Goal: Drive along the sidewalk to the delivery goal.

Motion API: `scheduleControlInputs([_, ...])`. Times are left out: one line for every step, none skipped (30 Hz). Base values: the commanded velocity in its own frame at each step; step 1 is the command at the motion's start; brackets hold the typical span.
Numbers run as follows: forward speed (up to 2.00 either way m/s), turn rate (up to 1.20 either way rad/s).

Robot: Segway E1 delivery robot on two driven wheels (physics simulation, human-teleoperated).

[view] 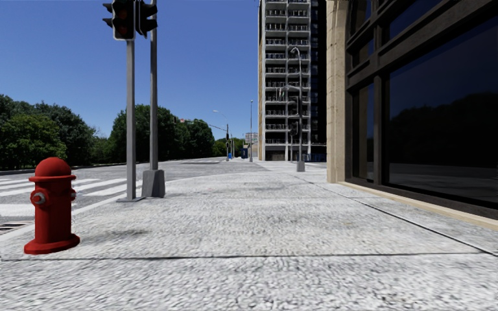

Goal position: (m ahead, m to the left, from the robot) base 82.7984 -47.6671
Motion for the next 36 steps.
scheduleControlInputs([2.00, 0.00])
scheduleControlInputs([2.00, 0.00])
scheduleControlInputs([2.00, 0.00])
scheduleControlInputs([2.00, 0.00])
scheduleControlInputs([2.00, 0.00])
scheduleControlInputs([2.00, -0.02])
scheduleControlInputs([2.00, -0.08])
scheduleControlInputs([2.00, -0.08])
scheduleControlInputs([2.00, -0.13])
scheduleControlInputs([2.00, -0.20])
scheduleControlInputs([2.00, -0.24])
scheduleControlInputs([2.00, -0.24])
scheduleControlInputs([2.00, -0.26])
scheduleControlInputs([2.00, -0.27])
scheduleControlInputs([2.00, -0.28])
scheduleControlInputs([2.00, -0.28])
scheduleControlInputs([2.00, -0.28])
scheduleControlInputs([2.00, -0.28])
scheduleControlInputs([2.00, -0.28])
scheduleControlInputs([2.00, -0.28])
scheduleControlInputs([2.00, -0.28])
scheduleControlInputs([2.00, -0.28])
scheduleControlInputs([2.00, -0.28])
scheduleControlInputs([2.00, -0.28])
scheduleControlInputs([2.00, -0.28])
scheduleControlInputs([2.00, -0.28])
scheduleControlInputs([2.00, -0.28])
scheduleControlInputs([2.00, -0.28])
scheduleControlInputs([2.00, -0.28])
scheduleControlInputs([2.00, -0.28])
scheduleControlInputs([2.00, -0.28])
scheduleControlInputs([2.00, -0.28])
scheduleControlInputs([2.00, -0.28])
scheduleControlInputs([2.00, -0.28])
scheduleControlInputs([2.00, -0.28])
scheduleControlInputs([2.00, -0.28])
